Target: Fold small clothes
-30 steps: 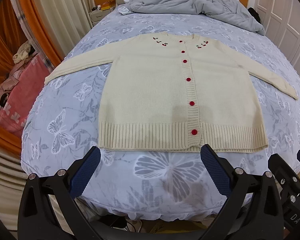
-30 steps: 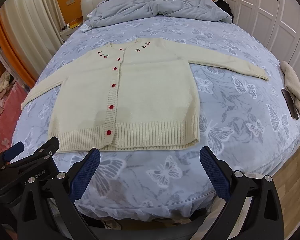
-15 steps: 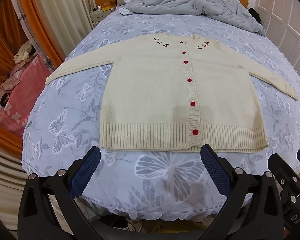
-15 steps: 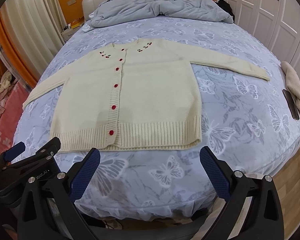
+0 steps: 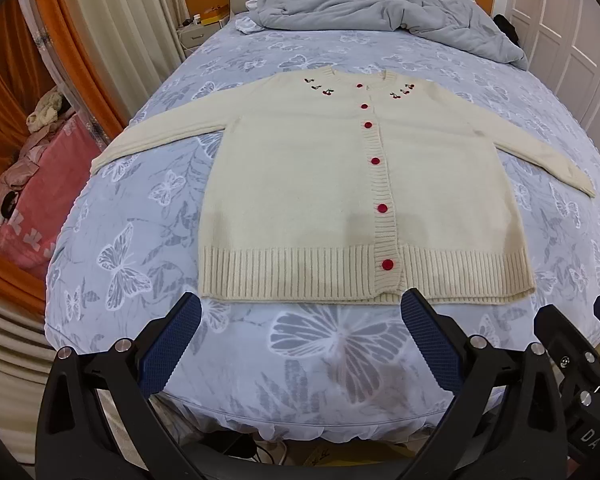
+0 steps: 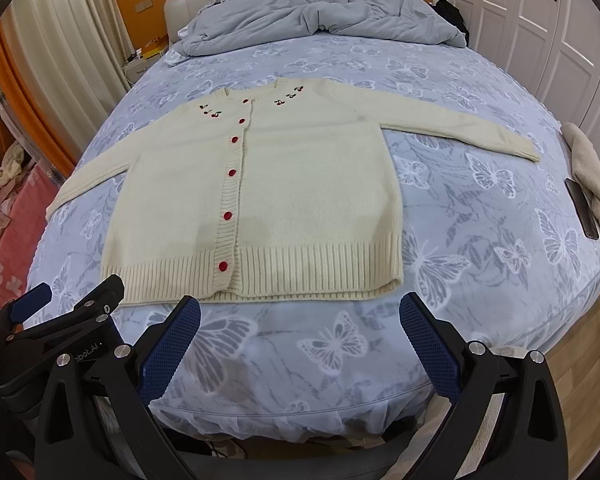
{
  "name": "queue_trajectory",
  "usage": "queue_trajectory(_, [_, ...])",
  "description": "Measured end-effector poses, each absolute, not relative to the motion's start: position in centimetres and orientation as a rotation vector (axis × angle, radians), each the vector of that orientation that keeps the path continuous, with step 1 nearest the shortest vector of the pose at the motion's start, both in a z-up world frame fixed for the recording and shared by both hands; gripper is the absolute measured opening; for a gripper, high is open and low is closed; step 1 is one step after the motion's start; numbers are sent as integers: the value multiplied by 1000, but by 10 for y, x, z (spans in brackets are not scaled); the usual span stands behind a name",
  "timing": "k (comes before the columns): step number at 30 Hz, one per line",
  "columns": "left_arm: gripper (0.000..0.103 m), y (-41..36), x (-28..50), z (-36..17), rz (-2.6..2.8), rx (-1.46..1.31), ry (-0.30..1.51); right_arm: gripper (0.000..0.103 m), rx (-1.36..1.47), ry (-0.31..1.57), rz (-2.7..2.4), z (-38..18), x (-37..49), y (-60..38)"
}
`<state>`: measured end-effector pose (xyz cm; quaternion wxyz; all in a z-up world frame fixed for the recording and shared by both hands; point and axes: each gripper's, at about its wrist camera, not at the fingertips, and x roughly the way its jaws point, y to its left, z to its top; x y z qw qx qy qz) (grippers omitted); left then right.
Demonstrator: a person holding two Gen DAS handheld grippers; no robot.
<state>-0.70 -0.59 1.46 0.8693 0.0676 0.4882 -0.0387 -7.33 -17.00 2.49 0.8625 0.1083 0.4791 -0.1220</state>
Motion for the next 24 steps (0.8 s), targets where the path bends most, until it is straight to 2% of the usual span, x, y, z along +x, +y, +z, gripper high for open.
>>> queue_trajectory(24, [98, -6, -9, 13, -79, 141, 1025, 97, 228, 1002, -253, 26, -73, -167])
